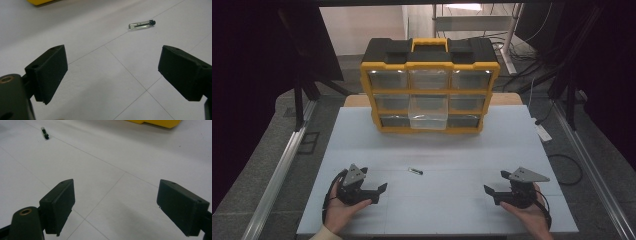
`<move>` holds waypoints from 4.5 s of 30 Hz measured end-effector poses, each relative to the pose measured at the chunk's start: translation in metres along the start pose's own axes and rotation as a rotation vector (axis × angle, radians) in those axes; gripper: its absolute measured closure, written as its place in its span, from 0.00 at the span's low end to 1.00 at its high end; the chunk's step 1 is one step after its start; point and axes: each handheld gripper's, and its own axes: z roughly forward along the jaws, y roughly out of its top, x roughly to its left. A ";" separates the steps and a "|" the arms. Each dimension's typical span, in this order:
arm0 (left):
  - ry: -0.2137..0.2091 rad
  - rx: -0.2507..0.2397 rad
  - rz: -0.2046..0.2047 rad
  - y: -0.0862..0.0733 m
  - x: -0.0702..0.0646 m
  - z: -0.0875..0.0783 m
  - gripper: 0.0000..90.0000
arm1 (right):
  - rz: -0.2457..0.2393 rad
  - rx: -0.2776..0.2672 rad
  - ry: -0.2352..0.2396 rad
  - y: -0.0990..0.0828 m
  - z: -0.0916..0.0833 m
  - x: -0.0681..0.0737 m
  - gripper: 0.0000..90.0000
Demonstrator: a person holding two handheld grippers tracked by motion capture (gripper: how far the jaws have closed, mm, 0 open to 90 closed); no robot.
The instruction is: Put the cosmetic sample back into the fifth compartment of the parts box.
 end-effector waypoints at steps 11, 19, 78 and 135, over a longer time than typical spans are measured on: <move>-0.007 0.001 0.008 0.001 -0.001 0.002 0.11 | 0.001 0.004 0.007 0.001 0.000 0.003 0.17; -0.003 0.004 0.014 0.002 -0.002 0.003 0.11 | -0.005 0.006 0.022 0.008 0.006 0.007 0.17; -0.006 0.020 0.009 -0.001 -0.002 0.006 0.11 | -0.206 0.072 0.259 0.110 0.074 0.079 0.19; -0.011 -0.003 0.018 0.000 -0.005 0.002 0.12 | -0.285 0.260 0.322 0.145 0.158 0.123 0.21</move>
